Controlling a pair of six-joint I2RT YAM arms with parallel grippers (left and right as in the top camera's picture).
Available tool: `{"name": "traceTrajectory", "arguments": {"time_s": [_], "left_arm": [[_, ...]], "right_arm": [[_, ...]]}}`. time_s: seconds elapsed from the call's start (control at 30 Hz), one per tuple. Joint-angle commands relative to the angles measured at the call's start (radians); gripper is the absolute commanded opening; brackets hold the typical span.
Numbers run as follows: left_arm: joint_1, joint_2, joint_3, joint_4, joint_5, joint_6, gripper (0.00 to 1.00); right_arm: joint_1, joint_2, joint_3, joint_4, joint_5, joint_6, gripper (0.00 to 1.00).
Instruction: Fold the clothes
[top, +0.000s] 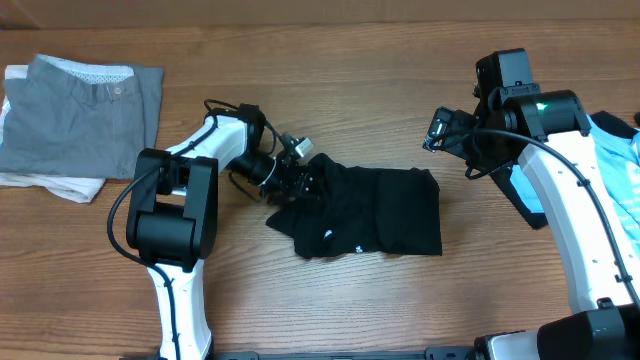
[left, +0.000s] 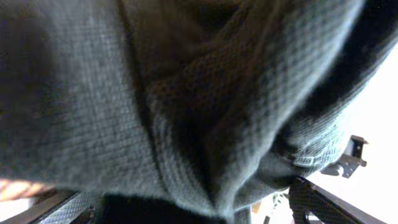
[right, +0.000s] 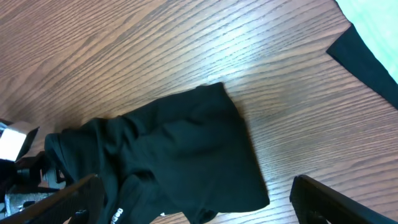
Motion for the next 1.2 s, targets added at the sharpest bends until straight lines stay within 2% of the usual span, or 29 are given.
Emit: {"name": "traceTrajectory", "arguments": {"time_s": [0.0, 0.07, 0.33, 0.6, 0.87, 1.0, 1.17], "left_arm": [[0.007, 0.11, -0.064, -0.025, -0.245, 0.096, 0.94], [0.007, 0.11, -0.064, -0.051, -0.233, 0.137, 0.92], [0.005, 0.11, -0.064, -0.047, -0.187, 0.13, 0.91], [0.004, 0.11, -0.064, 0.093, -0.192, -0.128, 0.89], [-0.021, 0.11, -0.064, 0.11, -0.192, -0.147, 0.88], [-0.053, 0.11, -0.064, 0.125, -0.212, -0.154, 0.83], [-0.089, 0.11, -0.064, 0.168, -0.269, -0.237, 0.79]], "right_arm": [[-0.004, -0.029, 0.027, 0.003, 0.002, -0.007, 1.0], [-0.004, -0.029, 0.027, 0.003, 0.002, -0.007, 1.0], [-0.004, -0.029, 0.027, 0.01, 0.002, -0.007, 1.0], [-0.004, -0.029, 0.027, 0.01, 0.002, -0.007, 1.0], [-0.004, -0.029, 0.027, 0.015, 0.002, -0.007, 1.0], [-0.004, -0.029, 0.027, 0.021, 0.002, -0.007, 1.0], [-0.004, -0.029, 0.027, 0.021, 0.002, -0.007, 1.0]]}}
